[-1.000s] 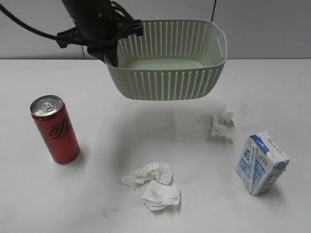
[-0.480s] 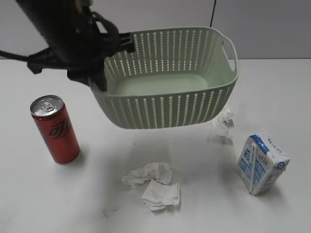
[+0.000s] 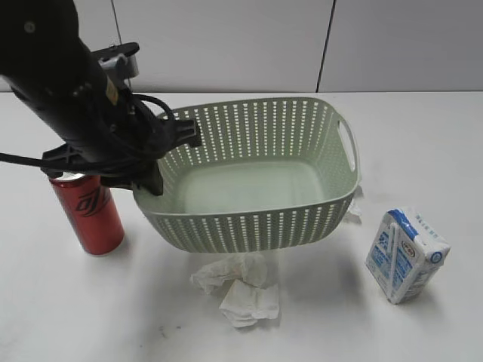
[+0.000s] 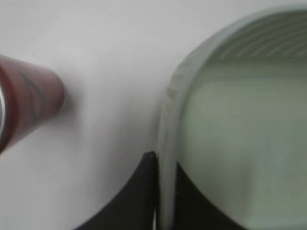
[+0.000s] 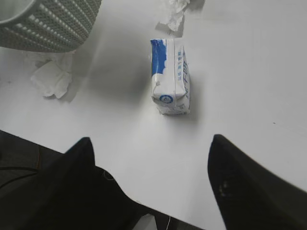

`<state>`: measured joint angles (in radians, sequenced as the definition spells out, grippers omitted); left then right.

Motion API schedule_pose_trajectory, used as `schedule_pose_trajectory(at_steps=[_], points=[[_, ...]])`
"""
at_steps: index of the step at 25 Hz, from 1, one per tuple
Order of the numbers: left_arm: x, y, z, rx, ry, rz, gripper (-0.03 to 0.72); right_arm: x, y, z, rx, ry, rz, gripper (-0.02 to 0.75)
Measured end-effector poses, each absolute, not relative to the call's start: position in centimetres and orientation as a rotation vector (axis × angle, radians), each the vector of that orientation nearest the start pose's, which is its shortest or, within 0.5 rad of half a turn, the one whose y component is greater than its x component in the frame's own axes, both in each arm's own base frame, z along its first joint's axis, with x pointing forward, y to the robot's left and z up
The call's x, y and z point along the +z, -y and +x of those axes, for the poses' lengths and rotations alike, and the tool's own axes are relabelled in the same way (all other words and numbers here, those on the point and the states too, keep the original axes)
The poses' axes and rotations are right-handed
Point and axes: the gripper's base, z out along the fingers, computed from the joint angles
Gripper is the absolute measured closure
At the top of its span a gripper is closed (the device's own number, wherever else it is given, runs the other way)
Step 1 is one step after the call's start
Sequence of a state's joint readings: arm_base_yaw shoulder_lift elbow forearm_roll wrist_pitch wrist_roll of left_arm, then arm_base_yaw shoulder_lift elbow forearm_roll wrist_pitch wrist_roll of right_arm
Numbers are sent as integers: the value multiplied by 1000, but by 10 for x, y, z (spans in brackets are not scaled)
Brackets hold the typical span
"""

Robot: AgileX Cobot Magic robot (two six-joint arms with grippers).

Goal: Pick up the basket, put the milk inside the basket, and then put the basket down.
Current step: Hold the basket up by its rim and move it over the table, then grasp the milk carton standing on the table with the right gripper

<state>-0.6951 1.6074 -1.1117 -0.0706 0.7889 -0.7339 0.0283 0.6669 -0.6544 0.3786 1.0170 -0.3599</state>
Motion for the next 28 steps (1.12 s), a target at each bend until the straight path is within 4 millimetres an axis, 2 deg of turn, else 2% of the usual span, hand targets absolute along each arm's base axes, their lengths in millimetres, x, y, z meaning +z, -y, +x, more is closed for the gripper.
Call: schedule_pose_trajectory(at_steps=[5, 9, 12, 16, 21, 28], points=[[237, 210, 245, -411, -2864, -108, 680, 272, -34, 160, 370, -2548, -403, 184], [237, 209, 245, -406, -2861, -103, 680, 255, -40, 197, 386, -2607, -456, 184], [237, 209, 246, -404, -2859, -103, 680, 244, -52, 217, 359, -2623, -550, 184], [237, 209, 246, -406, -2857, -106, 680, 223, -69, 232, 324, -2668, -652, 184], [237, 209, 246, -394, -2853, -95, 680, 199, -71, 246, 283, -2735, -613, 184], [237, 208, 246, -387, -2851, -89, 680, 173, -73, 253, 310, -2832, -583, 184]])
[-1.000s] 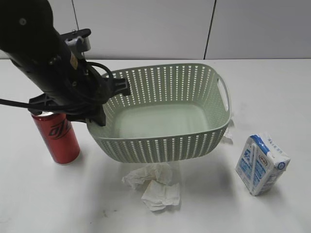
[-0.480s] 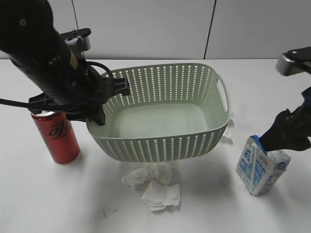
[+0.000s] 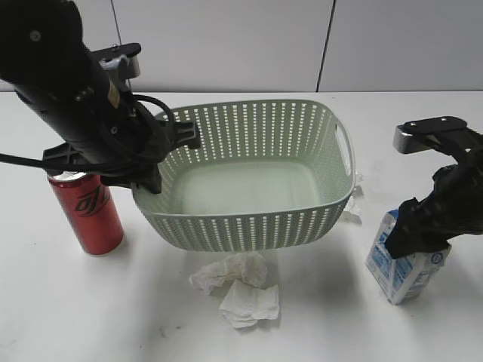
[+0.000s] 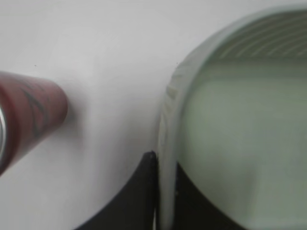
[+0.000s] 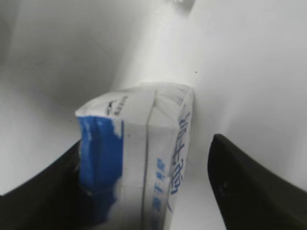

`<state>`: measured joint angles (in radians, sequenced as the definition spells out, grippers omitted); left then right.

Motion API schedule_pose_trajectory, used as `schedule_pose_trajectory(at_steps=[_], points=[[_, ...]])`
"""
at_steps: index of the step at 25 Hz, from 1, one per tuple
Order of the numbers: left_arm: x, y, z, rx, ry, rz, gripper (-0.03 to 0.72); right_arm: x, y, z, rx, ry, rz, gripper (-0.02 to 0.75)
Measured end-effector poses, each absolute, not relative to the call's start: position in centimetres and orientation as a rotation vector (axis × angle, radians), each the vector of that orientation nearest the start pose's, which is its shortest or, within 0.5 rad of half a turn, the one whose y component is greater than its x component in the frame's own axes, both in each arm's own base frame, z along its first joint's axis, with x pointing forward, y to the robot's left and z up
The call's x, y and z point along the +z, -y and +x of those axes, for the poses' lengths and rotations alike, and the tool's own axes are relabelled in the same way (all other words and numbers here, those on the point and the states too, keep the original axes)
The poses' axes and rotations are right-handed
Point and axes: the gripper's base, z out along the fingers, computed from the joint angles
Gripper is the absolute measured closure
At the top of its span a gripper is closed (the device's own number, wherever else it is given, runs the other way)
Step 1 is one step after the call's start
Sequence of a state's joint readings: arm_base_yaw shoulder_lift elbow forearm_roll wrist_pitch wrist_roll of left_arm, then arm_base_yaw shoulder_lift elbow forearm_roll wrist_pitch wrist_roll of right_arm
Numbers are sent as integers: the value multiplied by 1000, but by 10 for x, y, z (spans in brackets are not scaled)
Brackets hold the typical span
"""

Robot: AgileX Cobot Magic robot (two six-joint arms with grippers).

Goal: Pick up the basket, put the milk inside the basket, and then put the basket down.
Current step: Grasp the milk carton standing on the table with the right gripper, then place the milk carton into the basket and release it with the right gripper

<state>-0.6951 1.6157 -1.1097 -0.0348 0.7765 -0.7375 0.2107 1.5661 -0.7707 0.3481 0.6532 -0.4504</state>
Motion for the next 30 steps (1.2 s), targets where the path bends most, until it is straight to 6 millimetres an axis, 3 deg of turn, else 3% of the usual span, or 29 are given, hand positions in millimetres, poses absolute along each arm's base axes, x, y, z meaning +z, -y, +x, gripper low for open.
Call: schedule_pose_trajectory(at_steps=[4, 8, 13, 15, 19, 24, 28, 30], points=[[237, 208, 246, -385, -2850, -87, 680, 164, -76, 255, 352, -2870, -536, 227], [237, 208, 246, -380, -2850, -84, 680, 164, -77, 256, 370, -2868, -511, 454], [237, 208, 246, -373, -2853, -82, 680, 169, -77, 253, 374, -2872, -529, 447], [237, 207, 247, -360, -2847, -71, 680, 181, -76, 249, 374, -2859, -535, 447], [237, 206, 249, -334, -2828, -42, 680, 227, -74, 244, 345, -2795, -585, 447], [237, 207, 249, -345, -2813, -37, 680, 314, -74, 247, 327, -2678, -574, 447], [232, 209, 252, -342, -2812, -33, 680, 375, -90, 247, 347, -2573, -636, 447], [226, 210, 254, -328, -2826, -33, 680, 393, -106, 248, 324, -2527, -683, 447]])
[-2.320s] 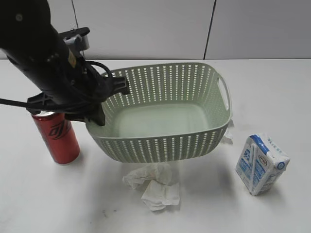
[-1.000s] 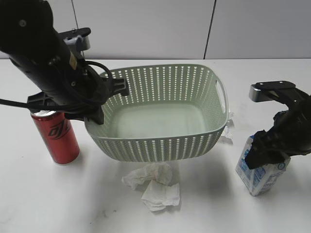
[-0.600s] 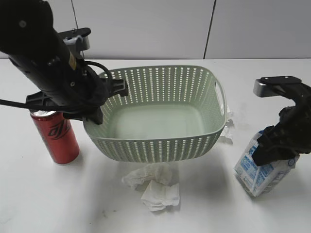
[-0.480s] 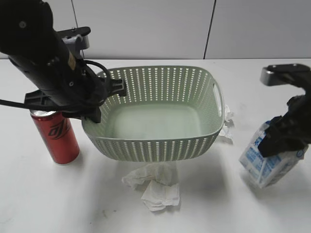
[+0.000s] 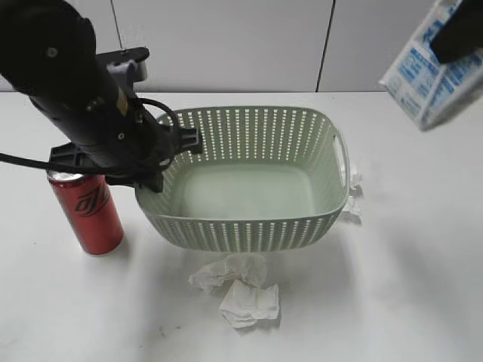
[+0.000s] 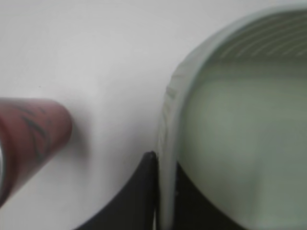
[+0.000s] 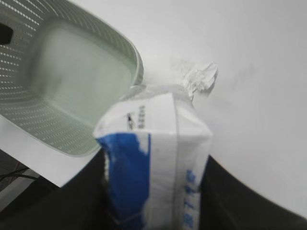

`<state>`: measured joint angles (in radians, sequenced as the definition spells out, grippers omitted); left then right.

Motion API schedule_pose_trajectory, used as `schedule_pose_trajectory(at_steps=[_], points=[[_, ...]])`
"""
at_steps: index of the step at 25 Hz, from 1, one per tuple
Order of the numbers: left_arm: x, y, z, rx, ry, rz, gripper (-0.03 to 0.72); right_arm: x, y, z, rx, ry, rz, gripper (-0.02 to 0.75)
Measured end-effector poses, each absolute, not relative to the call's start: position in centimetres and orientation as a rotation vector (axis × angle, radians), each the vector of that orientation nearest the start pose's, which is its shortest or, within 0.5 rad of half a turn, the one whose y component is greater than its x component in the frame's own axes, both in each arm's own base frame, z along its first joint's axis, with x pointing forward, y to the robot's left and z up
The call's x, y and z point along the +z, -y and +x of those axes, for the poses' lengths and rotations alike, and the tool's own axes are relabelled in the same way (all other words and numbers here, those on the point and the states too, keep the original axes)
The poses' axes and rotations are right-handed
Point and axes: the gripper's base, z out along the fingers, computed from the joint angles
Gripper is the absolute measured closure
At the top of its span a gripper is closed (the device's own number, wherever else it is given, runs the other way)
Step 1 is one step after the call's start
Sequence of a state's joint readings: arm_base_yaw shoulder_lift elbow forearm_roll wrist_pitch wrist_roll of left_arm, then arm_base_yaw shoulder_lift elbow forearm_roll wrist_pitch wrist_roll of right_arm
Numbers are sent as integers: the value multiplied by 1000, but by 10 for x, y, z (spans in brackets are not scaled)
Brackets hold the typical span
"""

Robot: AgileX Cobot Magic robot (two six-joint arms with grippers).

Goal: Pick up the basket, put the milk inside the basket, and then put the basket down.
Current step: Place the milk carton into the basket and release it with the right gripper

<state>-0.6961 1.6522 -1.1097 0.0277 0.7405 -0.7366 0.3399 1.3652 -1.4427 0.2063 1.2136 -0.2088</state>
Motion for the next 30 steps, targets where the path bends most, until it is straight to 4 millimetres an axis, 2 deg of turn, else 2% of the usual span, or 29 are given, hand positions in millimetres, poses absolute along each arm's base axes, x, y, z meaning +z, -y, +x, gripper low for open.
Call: schedule_pose_trajectory(at_steps=[2, 4, 7, 13, 17, 20, 24, 26, 29, 30], points=[[219, 212, 255, -314, -2844, -36, 680, 400, -124, 253, 305, -2503, -724, 447], [217, 212, 256, -309, -2850, -37, 680, 396, -142, 260, 309, -2509, -774, 447], [217, 213, 257, -319, -2840, -37, 680, 377, -175, 272, 322, -2549, -865, 447], [218, 213, 258, -330, -2830, -36, 680, 322, -235, 291, 309, -2620, -1041, 447], [218, 214, 258, -331, -2830, -37, 680, 284, -255, 303, 272, -2673, -1089, 447], [218, 214, 257, -333, -2831, -39, 680, 261, -261, 311, 247, -2710, -1103, 447], [218, 214, 257, -334, -2833, -41, 680, 252, -263, 314, 238, -2730, -1108, 449], [218, 214, 257, -334, -2833, -41, 680, 255, -263, 314, 241, -2728, -1108, 386], [214, 212, 256, -303, -2857, -36, 678, 263, -262, 312, 245, -2718, -1122, 184], [213, 212, 256, -299, -2863, -35, 678, 267, -262, 311, 246, -2719, -1129, 141]])
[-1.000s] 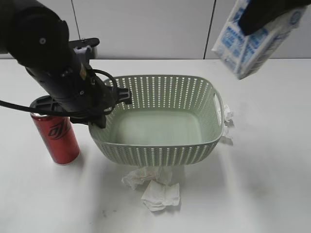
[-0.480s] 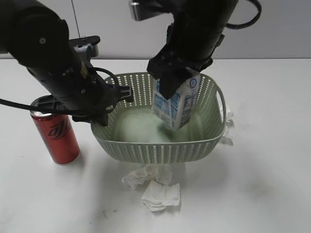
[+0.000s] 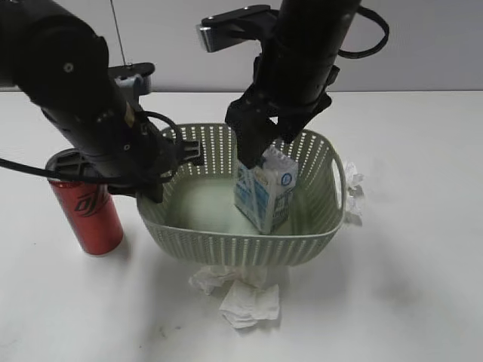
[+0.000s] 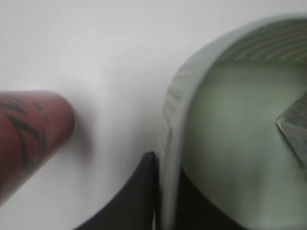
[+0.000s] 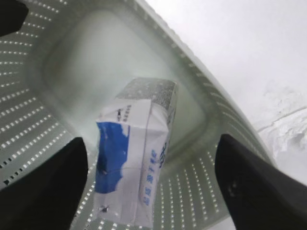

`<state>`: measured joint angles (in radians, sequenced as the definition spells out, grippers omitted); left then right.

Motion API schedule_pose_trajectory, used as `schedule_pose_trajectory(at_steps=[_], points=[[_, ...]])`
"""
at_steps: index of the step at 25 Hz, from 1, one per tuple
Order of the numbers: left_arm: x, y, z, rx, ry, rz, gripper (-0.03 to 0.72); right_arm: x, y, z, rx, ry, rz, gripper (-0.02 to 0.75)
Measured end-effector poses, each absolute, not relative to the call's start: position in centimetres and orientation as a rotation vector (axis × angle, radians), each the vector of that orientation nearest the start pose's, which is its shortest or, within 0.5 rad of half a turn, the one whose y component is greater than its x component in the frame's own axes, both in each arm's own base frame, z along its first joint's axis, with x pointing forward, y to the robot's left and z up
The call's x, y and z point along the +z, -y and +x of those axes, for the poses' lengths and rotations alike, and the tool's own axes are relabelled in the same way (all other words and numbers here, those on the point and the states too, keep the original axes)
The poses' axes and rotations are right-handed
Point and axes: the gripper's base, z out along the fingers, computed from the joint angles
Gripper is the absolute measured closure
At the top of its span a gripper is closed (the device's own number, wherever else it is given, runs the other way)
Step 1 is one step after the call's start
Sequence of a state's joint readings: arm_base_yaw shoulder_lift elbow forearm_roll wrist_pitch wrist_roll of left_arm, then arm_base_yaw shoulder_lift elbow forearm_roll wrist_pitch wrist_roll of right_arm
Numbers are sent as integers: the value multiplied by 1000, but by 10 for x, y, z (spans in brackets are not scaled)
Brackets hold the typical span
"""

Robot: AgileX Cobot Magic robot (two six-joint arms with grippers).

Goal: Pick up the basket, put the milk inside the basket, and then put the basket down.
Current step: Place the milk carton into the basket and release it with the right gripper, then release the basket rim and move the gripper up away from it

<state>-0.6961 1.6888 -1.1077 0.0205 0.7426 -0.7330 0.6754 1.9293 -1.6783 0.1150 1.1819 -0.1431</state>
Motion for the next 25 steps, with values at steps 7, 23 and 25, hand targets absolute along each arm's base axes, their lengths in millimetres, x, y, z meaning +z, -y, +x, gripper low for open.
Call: schedule_pose_trajectory(at_steps=[7, 23, 25], points=[[212, 213, 256, -304, -2869, -42, 678, 296, -249, 306, 265, -2677, -1096, 75], [211, 211, 253, -281, -2906, -53, 678, 350, -47, 324, 142, -2719, -391, 121], [211, 212, 253, -286, -2902, -53, 678, 341, -29, 308, 131, -2762, -325, 126]])
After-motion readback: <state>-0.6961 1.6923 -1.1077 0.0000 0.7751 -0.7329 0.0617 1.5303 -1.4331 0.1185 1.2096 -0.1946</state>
